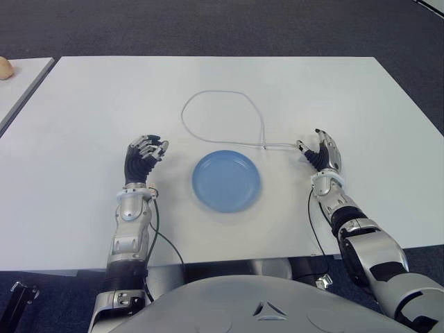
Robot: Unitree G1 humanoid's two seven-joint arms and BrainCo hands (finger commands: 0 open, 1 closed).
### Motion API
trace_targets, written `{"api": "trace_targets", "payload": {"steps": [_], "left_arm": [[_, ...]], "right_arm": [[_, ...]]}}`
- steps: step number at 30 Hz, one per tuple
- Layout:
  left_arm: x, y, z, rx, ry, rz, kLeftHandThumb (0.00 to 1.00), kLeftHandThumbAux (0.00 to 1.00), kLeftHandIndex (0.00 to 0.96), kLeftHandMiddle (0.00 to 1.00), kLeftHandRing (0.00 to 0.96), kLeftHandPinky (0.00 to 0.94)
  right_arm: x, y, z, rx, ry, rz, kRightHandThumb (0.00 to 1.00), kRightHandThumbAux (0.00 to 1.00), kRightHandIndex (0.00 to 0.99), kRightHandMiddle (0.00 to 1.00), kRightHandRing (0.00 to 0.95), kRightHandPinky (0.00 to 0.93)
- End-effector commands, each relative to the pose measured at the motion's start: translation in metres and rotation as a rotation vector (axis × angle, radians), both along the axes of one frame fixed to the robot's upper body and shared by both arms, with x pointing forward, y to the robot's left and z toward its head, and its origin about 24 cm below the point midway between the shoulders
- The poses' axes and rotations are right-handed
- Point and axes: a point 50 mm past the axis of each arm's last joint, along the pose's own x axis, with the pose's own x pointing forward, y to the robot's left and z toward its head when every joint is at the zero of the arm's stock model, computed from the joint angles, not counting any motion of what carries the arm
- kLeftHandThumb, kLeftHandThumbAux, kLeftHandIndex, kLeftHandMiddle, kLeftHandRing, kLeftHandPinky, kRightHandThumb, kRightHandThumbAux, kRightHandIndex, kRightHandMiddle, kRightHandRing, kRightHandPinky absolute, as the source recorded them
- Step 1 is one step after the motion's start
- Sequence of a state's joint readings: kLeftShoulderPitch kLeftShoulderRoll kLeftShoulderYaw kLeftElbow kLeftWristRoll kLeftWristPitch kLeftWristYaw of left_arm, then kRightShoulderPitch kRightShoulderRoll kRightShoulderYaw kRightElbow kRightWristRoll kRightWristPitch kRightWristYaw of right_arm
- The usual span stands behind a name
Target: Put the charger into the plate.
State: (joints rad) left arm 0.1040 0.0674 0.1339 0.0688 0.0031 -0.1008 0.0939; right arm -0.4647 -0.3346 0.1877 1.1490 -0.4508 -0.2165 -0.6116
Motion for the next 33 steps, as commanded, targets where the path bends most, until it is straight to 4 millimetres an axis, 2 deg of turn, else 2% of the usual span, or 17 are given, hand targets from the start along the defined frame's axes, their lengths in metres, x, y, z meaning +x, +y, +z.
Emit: {"api": "trace_targets", "payload": {"steps": [1, 7, 16, 20, 25, 30, 33], "left_arm": [[-0.003, 0.000, -0.002, 0.010, 0.021, 0.007, 0.833, 0.679, 0.401, 0.503, 0.601, 0.590], [-0.003, 0.000, -0.002, 0.000, 0.018, -0.005, 0.834, 0.678, 0.399, 0.512, 0.614, 0.606], [-0.003, 0.001, -0.001, -0.007, 0.013, -0.009, 0.835, 0.677, 0.402, 0.509, 0.609, 0.588], [-0.003, 0.001, -0.001, -0.009, 0.008, -0.011, 0.835, 0.677, 0.403, 0.511, 0.613, 0.600], [-0.003, 0.001, -0.001, -0.007, 0.007, -0.014, 0.835, 0.677, 0.401, 0.514, 0.619, 0.603], [-0.002, 0.002, -0.001, 0.003, 0.021, -0.013, 0.835, 0.677, 0.400, 0.521, 0.629, 0.620], [-0.002, 0.002, -0.001, 0.011, 0.025, -0.010, 0.835, 0.677, 0.400, 0.522, 0.631, 0.620]], "right_arm": [[-0.035, 0.014, -0.041, 0.035, 0.152, -0.035, 0.588, 0.472, 0.000, 0.000, 0.000, 0.091], [-0.031, 0.017, -0.037, 0.018, 0.120, -0.033, 0.570, 0.536, 0.000, 0.000, 0.000, 0.088], [-0.012, 0.023, -0.016, 0.020, 0.023, 0.012, 0.530, 0.542, 0.000, 0.000, 0.000, 0.030], [0.000, 0.022, 0.004, 0.015, -0.056, 0.078, 0.507, 0.492, 0.000, 0.000, 0.000, 0.006], [0.005, 0.021, 0.025, -0.025, -0.122, 0.165, 0.504, 0.411, 0.000, 0.000, 0.000, 0.000], [0.000, 0.025, 0.049, -0.075, -0.169, 0.222, 0.511, 0.298, 0.000, 0.000, 0.000, 0.000], [-0.005, 0.029, 0.055, -0.105, -0.176, 0.230, 0.518, 0.250, 0.000, 0.000, 0.000, 0.000]]}}
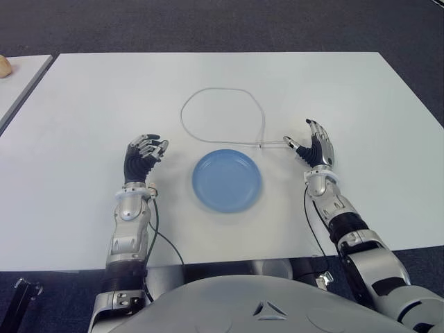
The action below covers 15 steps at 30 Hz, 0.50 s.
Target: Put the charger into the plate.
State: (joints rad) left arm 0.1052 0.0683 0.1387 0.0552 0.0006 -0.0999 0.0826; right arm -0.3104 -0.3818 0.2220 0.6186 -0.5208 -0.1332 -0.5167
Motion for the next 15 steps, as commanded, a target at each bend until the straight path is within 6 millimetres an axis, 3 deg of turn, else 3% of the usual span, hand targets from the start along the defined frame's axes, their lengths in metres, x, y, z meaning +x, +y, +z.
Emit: {"api": "trace_targets", "payload": {"steps": [1, 15], "left_arm": [[-0.002, 0.001, -0.004, 0.013, 0.036, -0.003, 0.835, 0.677, 0.400, 0.522, 0.631, 0.618], [-0.002, 0.001, -0.003, 0.007, 0.024, -0.009, 0.834, 0.678, 0.396, 0.522, 0.629, 0.614]], "right_arm": [[-0.012, 0.001, 0.009, -0.070, 0.008, 0.009, 0.518, 0.236, 0.000, 0.000, 0.000, 0.000], [-0.037, 0.019, 0.033, -0.118, 0.026, 0.034, 0.503, 0.153, 0.000, 0.000, 0.000, 0.000]]}}
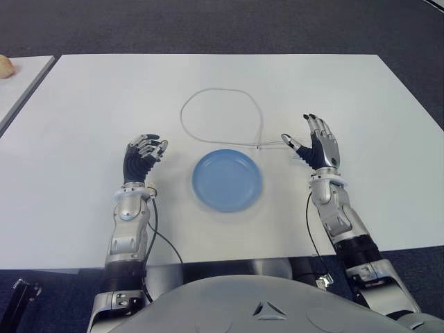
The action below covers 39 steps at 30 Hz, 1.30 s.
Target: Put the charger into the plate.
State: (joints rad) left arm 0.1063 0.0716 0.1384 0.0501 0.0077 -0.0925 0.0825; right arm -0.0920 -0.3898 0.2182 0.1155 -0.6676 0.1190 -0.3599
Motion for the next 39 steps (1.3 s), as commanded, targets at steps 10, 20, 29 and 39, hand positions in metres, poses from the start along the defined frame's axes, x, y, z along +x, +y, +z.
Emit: {"api": "trace_targets", "payload": {"steps": [10, 20, 29, 39], "left_arm": [[-0.001, 0.001, -0.004, 0.004, 0.027, -0.001, 0.835, 0.677, 0.399, 0.521, 0.629, 0.609], [0.000, 0.001, -0.005, 0.011, 0.033, -0.003, 0.835, 0.678, 0.399, 0.520, 0.628, 0.618], [0.002, 0.000, -0.005, -0.001, -0.001, 0.001, 0.833, 0.679, 0.398, 0.508, 0.614, 0.594], [0.002, 0.003, -0.007, -0.014, 0.016, -0.010, 0.834, 0.679, 0.401, 0.504, 0.610, 0.591]], "right_arm": [[-0.048, 0.015, 0.029, 0.060, 0.072, -0.233, 0.480, 0.153, 0.000, 0.000, 0.000, 0.000], [-0.050, 0.029, 0.013, 0.142, 0.197, -0.408, 0.433, 0.162, 0.000, 0.000, 0.000, 0.000], [-0.051, 0.050, -0.022, 0.243, 0.261, -0.536, 0.420, 0.146, 0.000, 0.000, 0.000, 0.000], [-0.037, 0.028, -0.065, 0.349, 0.301, -0.644, 0.400, 0.158, 0.000, 0.000, 0.000, 0.000]]}}
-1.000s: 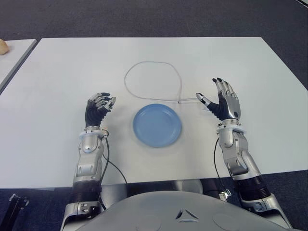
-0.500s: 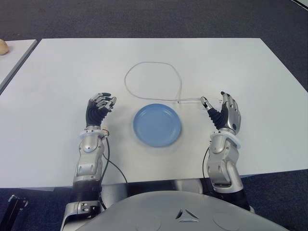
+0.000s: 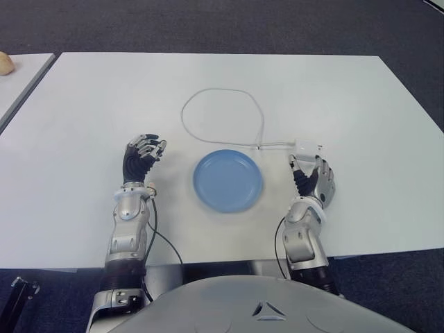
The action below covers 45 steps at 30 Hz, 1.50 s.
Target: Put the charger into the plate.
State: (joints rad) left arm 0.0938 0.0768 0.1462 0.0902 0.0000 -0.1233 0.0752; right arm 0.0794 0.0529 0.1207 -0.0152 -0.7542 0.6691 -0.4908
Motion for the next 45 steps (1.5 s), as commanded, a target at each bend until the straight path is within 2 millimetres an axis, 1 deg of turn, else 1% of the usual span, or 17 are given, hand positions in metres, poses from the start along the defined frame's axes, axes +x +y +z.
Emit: {"api": "trace_targets", "payload": {"steps": [1, 5, 9, 11, 16, 26, 37, 45], "left_arm": [[0.001, 0.001, -0.005, -0.013, 0.017, -0.008, 0.834, 0.678, 0.402, 0.504, 0.609, 0.589], [0.001, 0.001, -0.005, -0.021, 0.013, -0.010, 0.834, 0.678, 0.405, 0.497, 0.599, 0.580], [0.001, 0.000, -0.005, -0.024, 0.008, -0.010, 0.834, 0.678, 0.407, 0.493, 0.594, 0.578], [0.000, 0.001, -0.006, -0.024, 0.013, -0.011, 0.834, 0.678, 0.408, 0.492, 0.594, 0.581], [-0.001, 0.002, -0.007, -0.029, 0.014, -0.009, 0.834, 0.677, 0.409, 0.492, 0.594, 0.580], [-0.001, 0.002, -0.007, -0.033, -0.006, 0.005, 0.835, 0.677, 0.411, 0.494, 0.601, 0.593], [-0.002, 0.003, -0.007, -0.023, -0.006, 0.007, 0.836, 0.676, 0.413, 0.498, 0.616, 0.604], [-0.002, 0.004, -0.007, -0.014, 0.009, 0.009, 0.836, 0.676, 0.411, 0.499, 0.619, 0.605]], "right_arm": [[0.019, -0.001, -0.024, 0.107, 0.040, -0.063, 0.389, 0.160, 0.000, 0.000, 0.000, 0.000], [0.027, -0.004, -0.027, 0.090, 0.077, -0.113, 0.339, 0.168, 0.000, 0.000, 0.000, 0.000], [0.030, -0.003, -0.027, 0.081, 0.101, -0.144, 0.319, 0.174, 0.000, 0.000, 0.000, 0.000], [0.035, -0.001, -0.026, 0.087, 0.123, -0.163, 0.314, 0.176, 0.000, 0.000, 0.000, 0.000], [0.043, 0.000, -0.024, 0.099, 0.161, -0.193, 0.313, 0.177, 0.000, 0.000, 0.000, 0.000], [0.056, -0.003, -0.026, 0.095, 0.221, -0.227, 0.338, 0.187, 0.000, 0.000, 0.000, 0.000], [0.063, -0.007, -0.028, 0.034, 0.236, -0.253, 0.328, 0.190, 0.000, 0.000, 0.000, 0.000], [0.068, -0.008, -0.025, 0.040, 0.236, -0.257, 0.354, 0.192, 0.000, 0.000, 0.000, 0.000]]}}
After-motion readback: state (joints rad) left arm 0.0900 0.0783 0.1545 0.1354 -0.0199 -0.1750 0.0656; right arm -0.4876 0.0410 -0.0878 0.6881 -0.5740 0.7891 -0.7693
